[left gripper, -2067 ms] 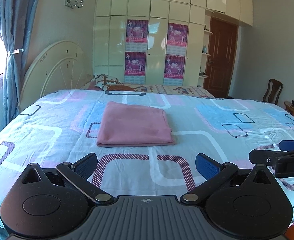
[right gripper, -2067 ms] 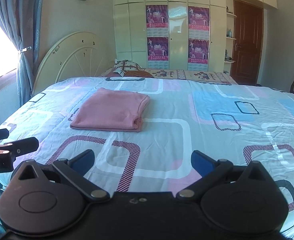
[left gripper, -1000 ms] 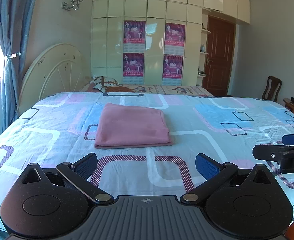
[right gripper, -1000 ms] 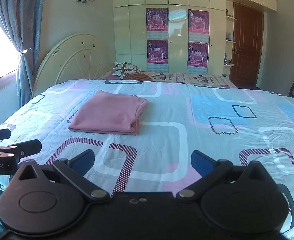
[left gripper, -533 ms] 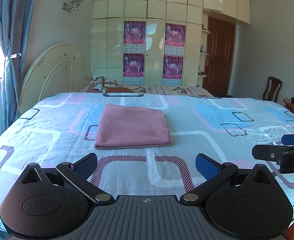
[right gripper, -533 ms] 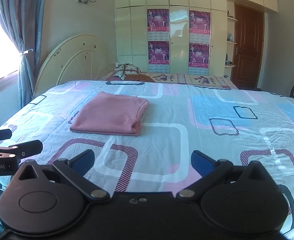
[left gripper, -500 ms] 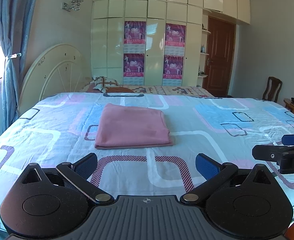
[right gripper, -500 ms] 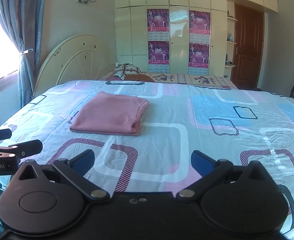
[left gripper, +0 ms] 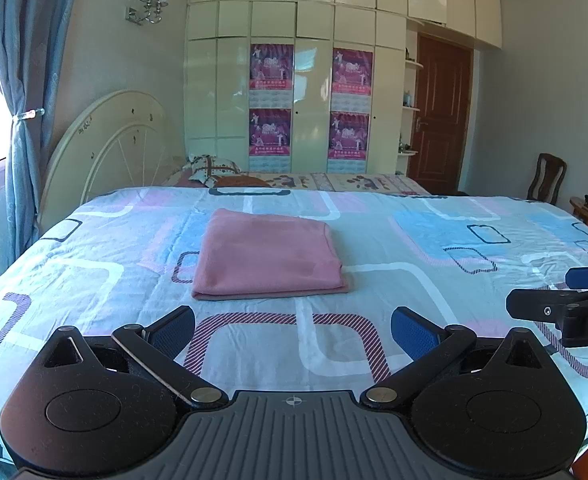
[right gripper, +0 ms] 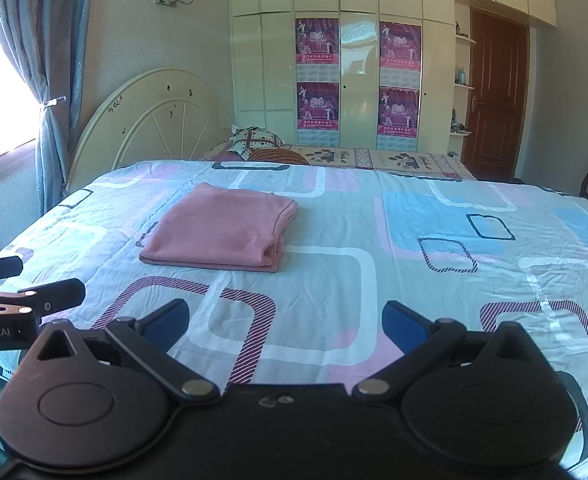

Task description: Fold small clothes

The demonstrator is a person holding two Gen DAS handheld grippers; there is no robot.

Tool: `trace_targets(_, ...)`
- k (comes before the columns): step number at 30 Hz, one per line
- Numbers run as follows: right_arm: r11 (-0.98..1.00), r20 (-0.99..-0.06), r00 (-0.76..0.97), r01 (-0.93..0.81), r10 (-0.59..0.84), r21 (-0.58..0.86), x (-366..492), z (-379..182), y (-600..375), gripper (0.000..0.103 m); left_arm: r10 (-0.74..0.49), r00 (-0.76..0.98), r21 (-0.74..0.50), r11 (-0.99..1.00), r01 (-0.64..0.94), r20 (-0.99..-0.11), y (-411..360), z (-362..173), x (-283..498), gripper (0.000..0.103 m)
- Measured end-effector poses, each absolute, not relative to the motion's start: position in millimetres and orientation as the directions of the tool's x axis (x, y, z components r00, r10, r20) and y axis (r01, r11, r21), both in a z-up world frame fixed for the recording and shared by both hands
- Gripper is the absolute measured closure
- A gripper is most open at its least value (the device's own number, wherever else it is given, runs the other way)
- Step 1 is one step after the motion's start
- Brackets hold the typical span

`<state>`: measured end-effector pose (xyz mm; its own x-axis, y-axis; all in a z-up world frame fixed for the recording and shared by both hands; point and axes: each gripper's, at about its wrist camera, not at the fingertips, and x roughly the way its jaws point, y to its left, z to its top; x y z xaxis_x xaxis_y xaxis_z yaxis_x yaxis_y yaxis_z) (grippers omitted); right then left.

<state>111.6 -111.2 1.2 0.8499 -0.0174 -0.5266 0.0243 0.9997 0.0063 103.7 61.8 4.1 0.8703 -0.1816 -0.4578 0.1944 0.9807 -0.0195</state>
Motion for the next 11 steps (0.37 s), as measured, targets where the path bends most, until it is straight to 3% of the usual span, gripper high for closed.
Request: trace_targets(11,1.000,-0.523,0.852,0.020,-0.017,0.002,111.7,1.2,-111.1,0.000,-0.185,0.867,-0.017,0.980,0.200,-0.463,65.3,1.6,107.6,0.000)
